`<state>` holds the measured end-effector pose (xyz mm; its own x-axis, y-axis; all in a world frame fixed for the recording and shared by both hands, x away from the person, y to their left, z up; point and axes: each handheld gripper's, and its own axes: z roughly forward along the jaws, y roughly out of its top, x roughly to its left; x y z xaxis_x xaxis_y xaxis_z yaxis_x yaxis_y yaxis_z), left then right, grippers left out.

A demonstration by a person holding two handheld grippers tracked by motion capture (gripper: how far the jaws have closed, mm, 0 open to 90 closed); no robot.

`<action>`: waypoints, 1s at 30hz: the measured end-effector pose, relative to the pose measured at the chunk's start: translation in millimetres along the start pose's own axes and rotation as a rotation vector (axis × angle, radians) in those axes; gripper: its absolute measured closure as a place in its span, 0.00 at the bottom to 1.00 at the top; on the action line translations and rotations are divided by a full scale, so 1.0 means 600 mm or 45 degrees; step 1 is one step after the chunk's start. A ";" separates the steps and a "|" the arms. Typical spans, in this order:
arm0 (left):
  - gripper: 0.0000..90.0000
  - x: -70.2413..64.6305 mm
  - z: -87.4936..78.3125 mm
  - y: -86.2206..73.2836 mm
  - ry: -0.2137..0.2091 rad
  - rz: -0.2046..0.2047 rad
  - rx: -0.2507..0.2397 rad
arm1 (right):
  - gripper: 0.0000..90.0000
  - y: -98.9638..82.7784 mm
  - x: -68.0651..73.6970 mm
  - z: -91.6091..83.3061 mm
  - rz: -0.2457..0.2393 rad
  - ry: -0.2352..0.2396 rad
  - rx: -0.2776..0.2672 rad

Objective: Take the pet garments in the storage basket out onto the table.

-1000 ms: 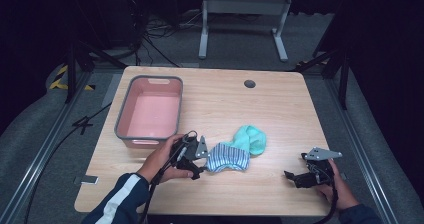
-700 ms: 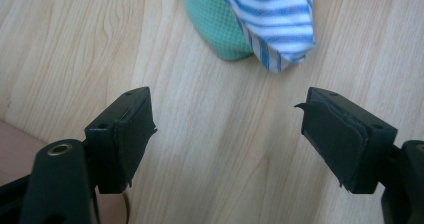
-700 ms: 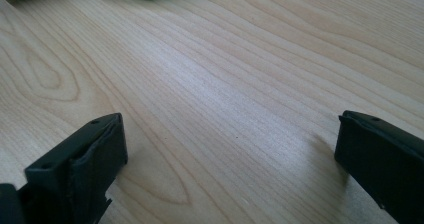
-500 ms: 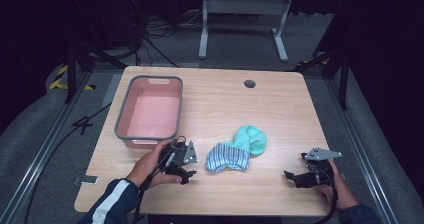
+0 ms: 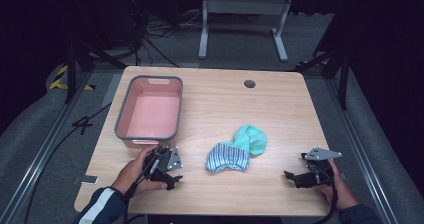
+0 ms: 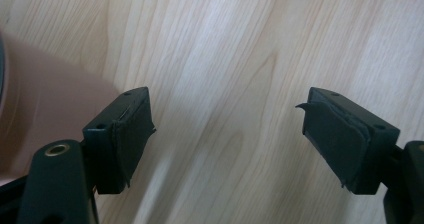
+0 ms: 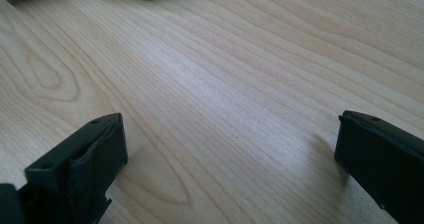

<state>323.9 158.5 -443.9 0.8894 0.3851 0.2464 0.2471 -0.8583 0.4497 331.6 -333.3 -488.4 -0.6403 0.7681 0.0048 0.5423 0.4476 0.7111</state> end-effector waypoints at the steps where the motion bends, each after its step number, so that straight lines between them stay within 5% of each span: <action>1: 0.22 0.000 0.000 0.000 0.000 0.000 0.000 | 0.01 0.000 0.000 0.000 0.000 0.000 0.000; 17: 0.22 0.015 -0.015 -0.080 0.032 -0.151 -0.029 | 0.01 0.000 0.000 0.000 0.000 0.000 0.000; 30: 0.21 0.044 -0.025 -0.154 -0.033 -0.372 -0.113 | 0.01 0.000 0.000 0.000 0.000 0.000 0.000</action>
<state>318.9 253.3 -466.1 0.7954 0.6015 0.0743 0.4601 -0.6790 0.5720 331.6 -333.3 -488.4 -0.6402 0.7682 0.0050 0.5423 0.4474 0.7111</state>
